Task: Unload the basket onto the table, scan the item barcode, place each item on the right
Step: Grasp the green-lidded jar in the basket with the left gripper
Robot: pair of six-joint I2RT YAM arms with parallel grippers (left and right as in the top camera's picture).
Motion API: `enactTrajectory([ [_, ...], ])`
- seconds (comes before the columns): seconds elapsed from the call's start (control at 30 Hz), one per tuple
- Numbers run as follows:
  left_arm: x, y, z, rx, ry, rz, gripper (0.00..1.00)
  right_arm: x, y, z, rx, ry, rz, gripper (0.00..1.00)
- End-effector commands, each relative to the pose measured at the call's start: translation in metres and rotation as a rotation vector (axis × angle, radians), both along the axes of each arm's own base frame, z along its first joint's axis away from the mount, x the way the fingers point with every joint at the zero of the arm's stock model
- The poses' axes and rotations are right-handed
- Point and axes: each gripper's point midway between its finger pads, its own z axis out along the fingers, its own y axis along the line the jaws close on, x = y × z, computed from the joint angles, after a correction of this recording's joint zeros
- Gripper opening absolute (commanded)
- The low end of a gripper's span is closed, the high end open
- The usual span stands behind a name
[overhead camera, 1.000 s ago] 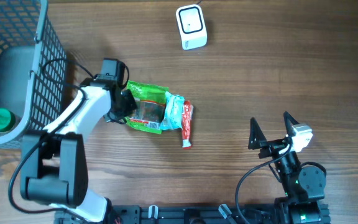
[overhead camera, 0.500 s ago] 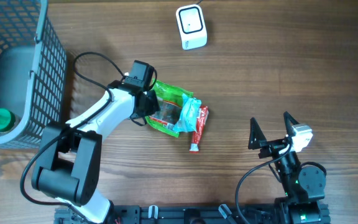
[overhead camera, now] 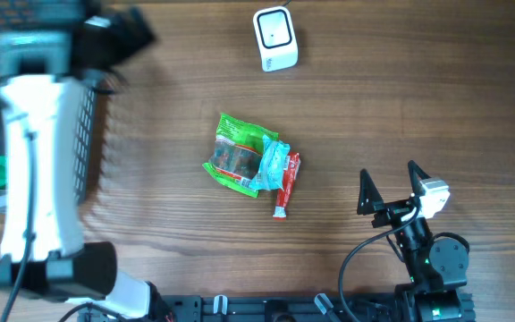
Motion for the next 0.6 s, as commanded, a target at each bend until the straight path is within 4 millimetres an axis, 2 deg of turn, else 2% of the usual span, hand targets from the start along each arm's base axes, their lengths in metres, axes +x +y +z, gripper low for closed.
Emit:
enactTrajectory([
  [0.0,-0.025,0.101,0.054,0.052,-0.11,0.239,1.0,0.0,-0.002,0.002,0.007,-0.008,-0.012,1.0],
  [0.03,-0.034,0.127,0.054,0.052,-0.108,0.307,1.0,0.0,-0.002,0.002,0.007,-0.008,-0.013,1.0],
  [0.07,-0.042,0.143,0.052,0.055,-0.096,0.352,1.0,0.0,-0.002,0.002,0.007,-0.008,-0.012,1.0],
  [0.1,-0.058,0.174,0.045,0.064,-0.06,0.44,1.0,0.0,-0.002,0.002,0.007,-0.008,-0.012,0.99],
  [0.17,-0.081,0.207,0.03,0.071,0.005,0.54,1.0,0.0,-0.002,0.002,0.007,-0.008,-0.013,1.0],
  [0.23,-0.107,0.236,0.002,0.051,0.117,0.635,1.0,0.0,-0.002,0.002,0.007,-0.008,-0.012,1.0],
  [0.27,-0.112,0.241,-0.007,0.04,0.146,0.652,1.0,0.0,-0.002,0.002,0.007,-0.008,-0.012,1.0],
  [0.37,-0.13,0.259,-0.061,-0.019,0.298,0.705,1.0,0.0,-0.002,0.002,0.007,-0.008,-0.012,1.0],
  [0.5,-0.137,0.264,-0.125,-0.065,0.427,0.707,1.0,0.0,-0.002,0.002,0.007,-0.008,-0.012,1.0],
  [0.57,-0.143,0.271,-0.149,-0.035,0.466,0.724,1.0,0.0,-0.002,0.002,0.007,-0.008,-0.013,1.0],
])
